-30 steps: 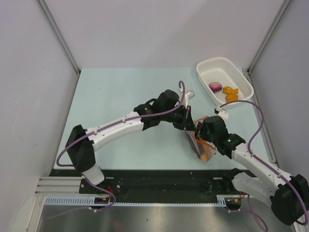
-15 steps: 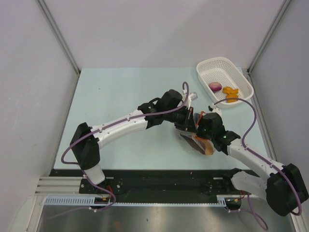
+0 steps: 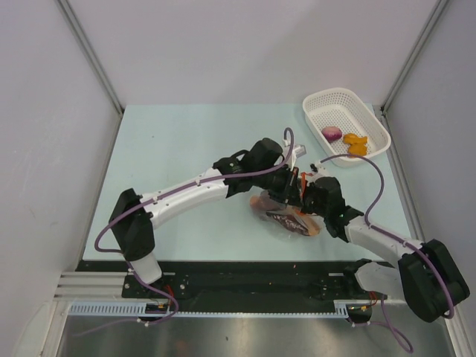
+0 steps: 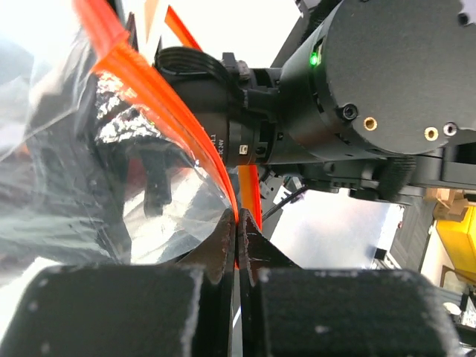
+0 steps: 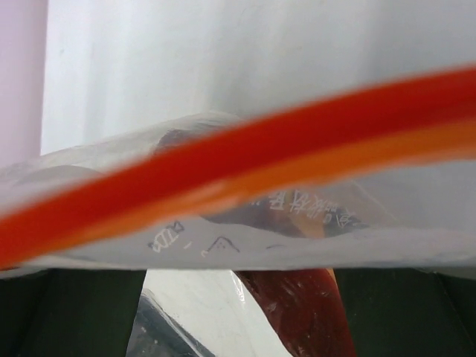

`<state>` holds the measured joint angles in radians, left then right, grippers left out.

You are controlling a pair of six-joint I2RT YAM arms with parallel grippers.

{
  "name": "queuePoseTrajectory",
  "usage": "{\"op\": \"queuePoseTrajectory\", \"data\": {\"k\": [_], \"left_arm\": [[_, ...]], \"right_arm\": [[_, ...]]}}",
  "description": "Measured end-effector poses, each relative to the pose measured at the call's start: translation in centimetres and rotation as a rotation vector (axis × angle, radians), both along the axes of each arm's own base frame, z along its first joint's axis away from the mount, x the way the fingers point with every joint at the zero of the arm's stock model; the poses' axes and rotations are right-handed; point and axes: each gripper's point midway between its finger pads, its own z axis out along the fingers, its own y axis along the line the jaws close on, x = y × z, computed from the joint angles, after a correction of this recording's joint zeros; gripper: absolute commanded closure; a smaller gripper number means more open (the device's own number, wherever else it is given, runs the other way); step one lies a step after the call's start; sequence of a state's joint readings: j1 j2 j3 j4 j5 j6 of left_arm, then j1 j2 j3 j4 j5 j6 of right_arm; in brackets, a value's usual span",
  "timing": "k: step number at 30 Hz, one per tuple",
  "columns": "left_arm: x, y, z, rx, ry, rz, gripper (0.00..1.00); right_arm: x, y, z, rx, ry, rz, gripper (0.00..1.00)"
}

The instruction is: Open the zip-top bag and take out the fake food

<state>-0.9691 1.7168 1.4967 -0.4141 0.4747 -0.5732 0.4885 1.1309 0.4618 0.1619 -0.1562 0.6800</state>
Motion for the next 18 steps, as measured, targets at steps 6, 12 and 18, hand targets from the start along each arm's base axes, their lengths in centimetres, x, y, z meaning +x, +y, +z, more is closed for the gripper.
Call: {"op": "queuePoseTrajectory", "data": {"k": [6, 12, 18], "left_arm": [[0.0, 0.4, -0.6, 0.034, -0.001, 0.011, 1.0], [0.5, 1.1, -1.6, 0.081, -0.01, 0.034, 0.99], [1.1, 2.5, -2.4, 0.151, -0.056, 0.063, 0.7]], "right_arm": [[-0.1, 2.1, -1.5, 0.074, 0.028, 0.067, 0.0], [0.2, 4.5, -2.1, 0.125, 0.048, 0.115, 0.0], [0.5, 4.9, -2.0, 0.13, 0.051, 0.114, 0.0]]}}
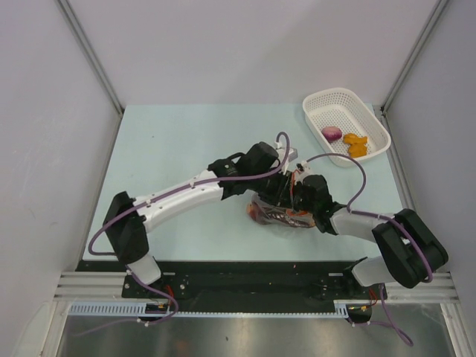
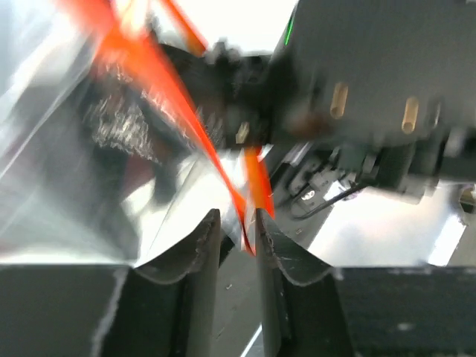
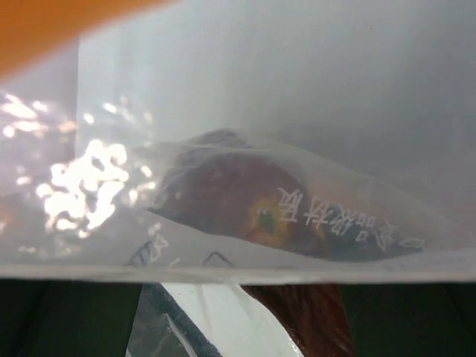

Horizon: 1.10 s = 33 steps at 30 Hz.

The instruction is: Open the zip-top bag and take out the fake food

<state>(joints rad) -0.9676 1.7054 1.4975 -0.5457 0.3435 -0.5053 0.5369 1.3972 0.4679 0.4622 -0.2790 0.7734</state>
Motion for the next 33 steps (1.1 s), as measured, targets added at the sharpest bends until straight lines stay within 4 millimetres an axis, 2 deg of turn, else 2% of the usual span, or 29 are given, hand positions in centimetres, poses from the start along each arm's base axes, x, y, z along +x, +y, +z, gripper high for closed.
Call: {"op": "queuePoseTrajectory", "data": {"k": [3, 6, 7, 9, 10, 12, 13, 15, 17, 18, 19, 21, 23, 27, 29, 30, 33], "left_arm": [[-0.1, 2.1, 0.7, -0.011, -0.055, 0.035, 0.76], [0.1, 4.1, 2.5, -0.057, -0.085, 0.075, 0.76], [0.6, 4.6, 3.4, -0.079, -0.098, 0.098, 0.69], [1.7, 5.0, 4.6, -0.116, -0.12, 0.128, 0.62], [2.1, 5.0, 4.8, -0.125, -0.124, 0.138, 0.57], [2.4, 5.0, 5.0, -0.135, -0.126, 0.147, 0.53], [2.4, 5.0, 4.9, -0.136, -0.123, 0.148, 0.5], [2.3, 4.9, 5.0, -0.139, -0.125, 0.147, 0.46], [2.4, 4.8, 5.0, -0.141, -0.125, 0.147, 0.44], [2.4, 4.8, 5.0, -0.142, -0.126, 0.147, 0.29], [2.3, 4.8, 5.1, -0.143, -0.123, 0.146, 0.21], [2.2, 4.7, 5.1, -0.146, -0.12, 0.142, 0.14], [2.3, 4.6, 5.1, -0.147, -0.113, 0.145, 0.14], [3.1, 3.5, 5.9, -0.151, -0.128, 0.155, 0.2], [3.7, 2.6, 6.3, -0.152, -0.141, 0.161, 0.24], [3.9, 2.3, 6.4, -0.15, -0.146, 0.166, 0.3], [4.6, 1.6, 6.1, -0.122, -0.14, 0.187, 0.35]], "right_arm": [[0.0, -0.1, 0.0, 0.007, 0.008, 0.002, 0.02], [0.2, 0.3, 0.1, 0.013, 0.016, 0.01, 0.15], [0.5, 0.5, 0.1, 0.017, 0.021, 0.011, 0.24], [0.8, 1.0, 0.4, 0.021, 0.021, 0.02, 0.32], [0.9, 1.2, 0.5, 0.021, 0.023, 0.024, 0.43], [0.9, 1.4, 0.5, 0.015, 0.029, 0.034, 0.54], [0.8, 1.5, 0.5, 0.012, 0.037, 0.037, 0.64], [0.7, 1.4, 0.4, -0.002, 0.047, 0.041, 0.71], [0.6, 1.3, 0.6, -0.015, 0.051, 0.045, 0.82], [0.5, 1.1, 0.8, -0.026, 0.054, 0.045, 0.86], [0.4, 0.9, 1.1, -0.042, 0.056, 0.043, 0.92], [0.3, 0.3, 1.9, -0.076, 0.055, 0.032, 0.96], [0.3, -0.3, 2.7, -0.114, 0.054, 0.019, 1.0], [-0.3, -1.9, 3.5, -0.19, 0.054, -0.022, 1.0], [-1.0, -2.6, 3.4, -0.233, 0.066, -0.038, 1.0], [-1.3, -2.8, 3.3, -0.247, 0.074, -0.04, 1.0], [-2.1, -3.6, 3.0, -0.302, 0.094, -0.055, 1.0]]}}
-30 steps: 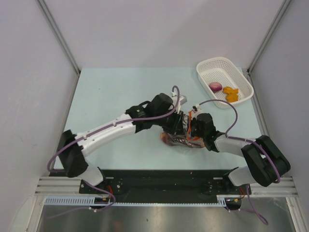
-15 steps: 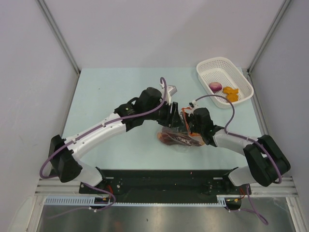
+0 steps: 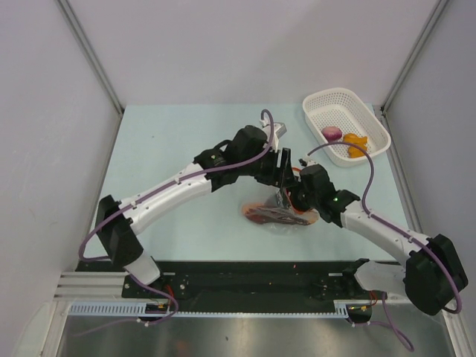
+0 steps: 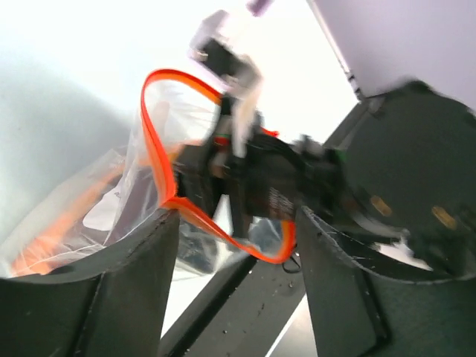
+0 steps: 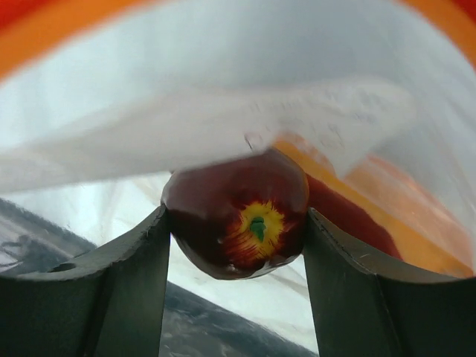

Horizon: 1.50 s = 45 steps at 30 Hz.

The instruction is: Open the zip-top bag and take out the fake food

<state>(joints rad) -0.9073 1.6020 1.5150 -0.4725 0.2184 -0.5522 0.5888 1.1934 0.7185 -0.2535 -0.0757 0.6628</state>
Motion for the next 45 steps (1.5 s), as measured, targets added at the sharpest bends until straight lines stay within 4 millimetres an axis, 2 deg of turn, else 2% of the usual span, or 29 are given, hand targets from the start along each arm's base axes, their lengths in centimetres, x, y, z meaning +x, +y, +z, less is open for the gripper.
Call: {"op": "queuePoseTrajectory", "data": {"k": [2, 8, 15, 19, 21, 22, 26, 28, 31, 34, 35, 37, 40, 43, 44, 45], "left_arm": [[0.5, -0.1, -0.8, 0.032, 0.012, 0.019, 0.42], [1.0, 1.0, -3.5, 0.144, 0.043, 0.079, 0.46], [1.1, 1.7, -4.1, 0.184, 0.037, 0.1, 0.66], [1.0, 1.6, -4.0, 0.181, 0.035, 0.094, 0.77], [0.9, 1.4, -3.9, 0.171, 0.036, 0.084, 0.85], [0.8, 1.3, -3.8, 0.164, 0.038, 0.075, 0.93], [0.4, 0.9, -3.6, 0.15, 0.044, 0.048, 1.0], [0.3, 0.8, -3.5, 0.144, 0.048, 0.037, 1.0], [-0.3, 0.6, -3.4, 0.134, 0.06, 0.004, 1.0], [-0.8, 0.4, -3.4, 0.127, 0.064, -0.03, 1.0], [-0.9, 0.4, -3.4, 0.126, 0.063, -0.038, 1.0], [-1.2, 0.2, -3.3, 0.12, 0.065, -0.065, 1.0], [-1.7, 0.0, -3.1, 0.109, 0.069, -0.102, 1.0], [-2.1, -0.2, -3.1, 0.103, 0.075, -0.131, 1.0], [-2.1, -0.3, -3.1, 0.102, 0.073, -0.14, 1.0], [-2.1, -0.5, -3.1, 0.1, 0.073, -0.145, 1.0]], "right_arm": [[-0.4, -0.7, 0.0, -0.032, 0.007, -0.017, 1.0], [-1.3, -2.7, 1.2, -0.072, -0.015, -0.065, 1.0], [-2.2, -4.4, 3.2, -0.092, -0.05, -0.099, 1.0], [-1.9, -5.6, 6.0, -0.097, -0.105, -0.128, 1.0], [-1.4, -6.4, 8.3, -0.089, -0.15, -0.155, 1.0], [-0.9, -6.9, 9.7, -0.084, -0.178, -0.175, 1.0], [1.2, -9.4, 15.0, -0.084, -0.297, -0.275, 0.96], [2.6, -11.0, 16.5, -0.102, -0.34, -0.341, 0.95], [5.8, -14.8, 17.3, -0.143, -0.359, -0.498, 0.96], [10.5, -19.4, 16.2, -0.171, -0.328, -0.66, 0.95], [11.7, -20.4, 15.3, -0.181, -0.313, -0.689, 0.93], [14.4, -23.1, 12.3, -0.212, -0.246, -0.752, 0.87], [17.4, -25.9, 7.8, -0.228, -0.144, -0.796, 0.75], [20.3, -27.9, 4.8, -0.224, -0.07, -0.814, 0.5], [20.8, -28.7, 4.5, -0.224, -0.062, -0.827, 0.31], [21.5, -29.3, 4.0, -0.222, -0.048, -0.833, 0.24]]}}
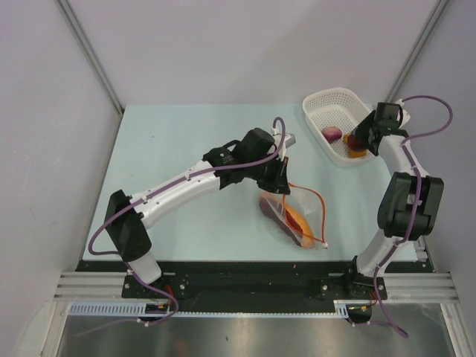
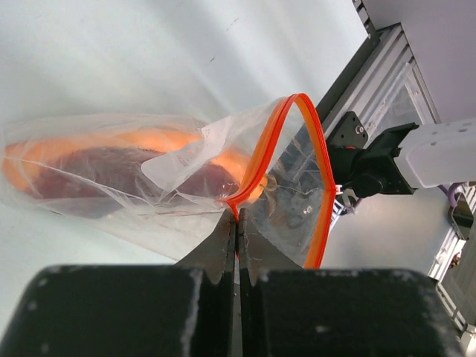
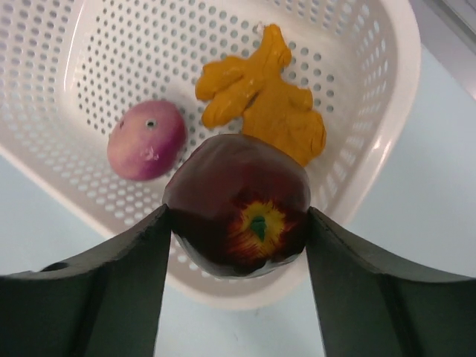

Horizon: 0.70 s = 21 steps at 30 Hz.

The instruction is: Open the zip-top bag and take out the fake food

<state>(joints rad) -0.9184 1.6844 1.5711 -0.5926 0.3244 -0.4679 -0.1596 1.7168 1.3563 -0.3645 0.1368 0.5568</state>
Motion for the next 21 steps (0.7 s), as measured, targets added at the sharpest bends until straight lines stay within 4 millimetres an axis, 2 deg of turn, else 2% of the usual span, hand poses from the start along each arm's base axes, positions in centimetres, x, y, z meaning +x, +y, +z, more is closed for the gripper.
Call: {"op": "queuePoseTrajectory", "data": {"k": [2, 4, 5, 6, 9, 12, 13, 15, 17, 20, 21], "left_arm": [[0.0, -0.2, 0.0, -0.003, 0.0, -0.011, 1.0], [-0.2, -0.3, 0.1, -0.008, 0.005, -0.02, 1.0], [-0.2, -0.3, 0.0, -0.008, 0.006, -0.021, 1.0], [-0.2, -0.3, 0.0, -0.008, 0.006, -0.022, 1.0], [-0.1, -0.4, -0.1, -0.006, 0.006, -0.022, 1.0], [-0.1, -0.4, -0.1, -0.005, 0.006, -0.021, 1.0], [-0.1, -0.4, -0.1, -0.004, 0.006, -0.02, 1.0], [-0.1, -0.4, -0.1, -0.004, 0.005, -0.02, 1.0], [-0.1, -0.4, -0.1, -0.005, 0.005, -0.02, 1.0], [0.0, -0.3, -0.1, -0.003, 0.001, -0.016, 1.0], [0.1, -0.3, -0.1, -0.002, 0.0, -0.014, 1.0]], "right_arm": [[1.2, -0.8, -0.3, 0.005, 0.009, -0.002, 0.12], [1.8, -0.8, -0.1, 0.01, 0.011, 0.008, 0.1], [1.9, -0.7, 0.2, 0.014, 0.01, 0.012, 0.03], [1.8, -0.4, 0.4, 0.019, 0.018, 0.018, 0.0], [1.0, 0.6, 0.8, 0.028, 0.042, 0.036, 0.0], [-1.2, 1.8, 1.3, 0.036, 0.077, 0.059, 0.03], [-2.4, 2.5, 1.5, 0.039, 0.083, 0.077, 0.07], [-6.1, 4.3, 2.2, 0.044, 0.102, 0.121, 0.13], [-9.6, 6.2, 3.3, 0.042, 0.106, 0.178, 0.28], [-15.0, 11.0, 5.4, 0.034, 0.068, 0.338, 0.42], [-16.8, 12.9, 6.0, 0.034, 0.048, 0.405, 0.44]]}}
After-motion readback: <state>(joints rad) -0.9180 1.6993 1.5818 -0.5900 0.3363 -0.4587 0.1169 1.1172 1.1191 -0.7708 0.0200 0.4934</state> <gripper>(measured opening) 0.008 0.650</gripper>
